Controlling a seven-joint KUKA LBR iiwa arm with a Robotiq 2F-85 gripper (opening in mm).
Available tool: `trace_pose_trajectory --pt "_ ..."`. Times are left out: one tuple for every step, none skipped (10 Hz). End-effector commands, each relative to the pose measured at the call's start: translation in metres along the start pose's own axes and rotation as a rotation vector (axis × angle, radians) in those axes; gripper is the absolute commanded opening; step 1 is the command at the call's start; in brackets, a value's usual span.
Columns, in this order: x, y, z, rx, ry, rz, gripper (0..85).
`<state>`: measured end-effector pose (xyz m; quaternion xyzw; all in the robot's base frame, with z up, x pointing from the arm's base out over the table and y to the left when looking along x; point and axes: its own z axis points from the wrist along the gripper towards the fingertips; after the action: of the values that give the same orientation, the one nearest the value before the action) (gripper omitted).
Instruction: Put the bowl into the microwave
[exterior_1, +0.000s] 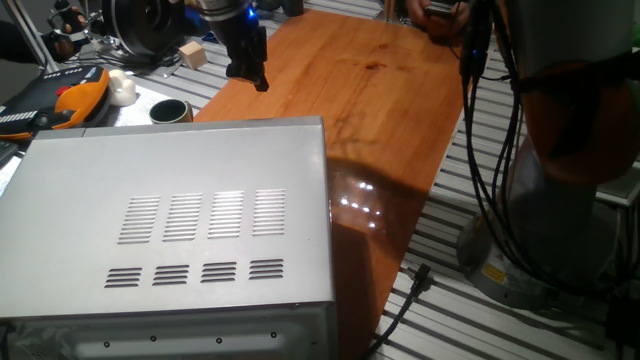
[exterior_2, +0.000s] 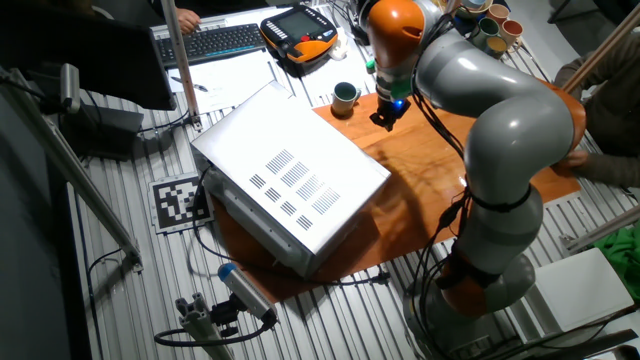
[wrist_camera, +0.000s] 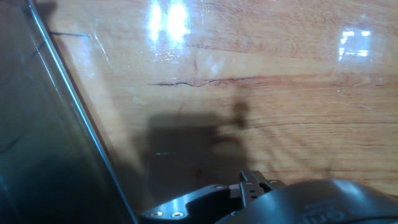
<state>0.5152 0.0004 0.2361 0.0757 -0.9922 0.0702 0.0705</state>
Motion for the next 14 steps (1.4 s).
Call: trace_pose_trajectory --pt "0.0000 0.0001 0.0000 0.000 0.000 -0.002 0.0" --pt "0.0000 0.0001 0.0000 -0.002 -0.002 0.000 0.0" --pt "0.0000 0.0001 0.0000 -0.004 -0.015 -0.003 0.0" --pt "0.0000 0.0001 0.0000 -0.014 -0.080 0.031 0.0" --pt "0.0000 0.0001 0.0000 -0.071 -0.111 0.051 0.0" --pt "0.0000 0.0001 0.0000 -0.113 -0.089 0.043 0.0" --pt "0.0000 0.0001 0.0000 -0.130 -0.075 0.031 0.0" --pt "0.0000 0.0001 0.0000 -0.132 -0.091 0.030 0.0" --pt "0.0000 0.0001 0.0000 -0.123 -0.140 0.044 0.0" --pt "0.0000 0.0001 0.0000 -0.123 -0.164 0.037 0.0" --pt "0.0000 0.0001 0.0000 -0.128 -0.166 0.010 0.0" --pt "0.0000 0.0001 0.0000 -0.140 -0.158 -0.021 0.0" --pt "0.0000 0.0001 0.0000 -0.151 -0.169 -0.031 0.0" --pt "0.0000 0.0001 0.0000 -0.171 -0.183 -0.043 0.0"
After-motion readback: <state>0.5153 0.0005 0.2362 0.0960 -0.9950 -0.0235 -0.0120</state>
